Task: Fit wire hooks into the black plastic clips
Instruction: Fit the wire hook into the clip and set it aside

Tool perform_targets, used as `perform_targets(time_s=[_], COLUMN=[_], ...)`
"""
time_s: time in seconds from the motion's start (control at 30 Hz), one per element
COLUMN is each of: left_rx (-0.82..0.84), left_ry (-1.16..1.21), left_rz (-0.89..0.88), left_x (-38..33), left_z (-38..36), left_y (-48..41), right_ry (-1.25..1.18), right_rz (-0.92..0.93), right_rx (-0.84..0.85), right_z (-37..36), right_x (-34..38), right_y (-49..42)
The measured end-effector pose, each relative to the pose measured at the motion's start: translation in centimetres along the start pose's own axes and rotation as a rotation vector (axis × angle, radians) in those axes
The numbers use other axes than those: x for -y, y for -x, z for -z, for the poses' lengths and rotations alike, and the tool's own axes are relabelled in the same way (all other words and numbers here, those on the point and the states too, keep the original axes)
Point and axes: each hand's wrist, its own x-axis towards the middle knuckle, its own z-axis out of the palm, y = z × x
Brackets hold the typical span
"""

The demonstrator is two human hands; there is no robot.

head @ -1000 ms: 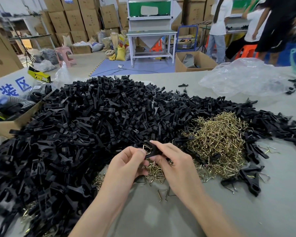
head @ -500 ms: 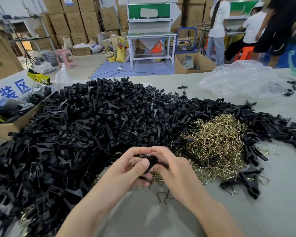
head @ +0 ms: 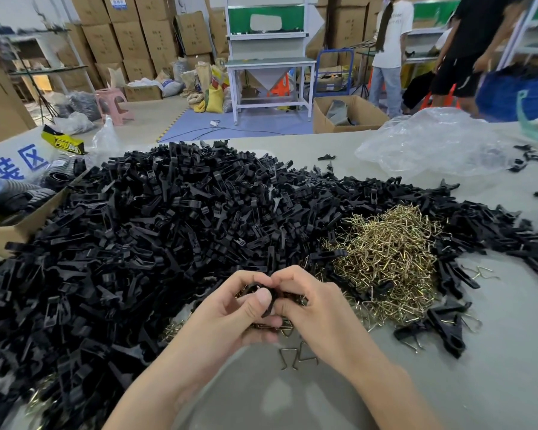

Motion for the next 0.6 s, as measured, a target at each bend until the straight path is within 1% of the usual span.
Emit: perform_targets(time_s=[0.17, 0.33, 0.4, 0.5, 0.6], left_rx=[0.05, 0.12, 0.151, 0.163, 0.166], left_ry=[0.049, 0.117, 0.191, 0.3, 0.337], left_rz=[0.027, 0.027, 0.029, 0.016, -0.008], left_x=[-0.1, 0.3, 0.3, 0.5, 1.0], left_z=[0.0, -0.3, -0.1, 0.3, 0.3], left_y=[0.1, 0.0, -0.1, -0.2, -0.3], right_ry=[0.016, 0.035, -0.055, -0.31, -0.39], right_rz=[-0.047, -0.035, -0.023, -0.012, -0.033], right_rx=[0.015, 0.031, 0.017, 0.062, 0.08], right_z=[-0.2, 0.1, 0.3, 0.6, 0.6], right_x=[0.1, 0.2, 0.2, 0.7, 0.6], right_y=[-0.1, -0.1, -0.2, -0.3, -0.3])
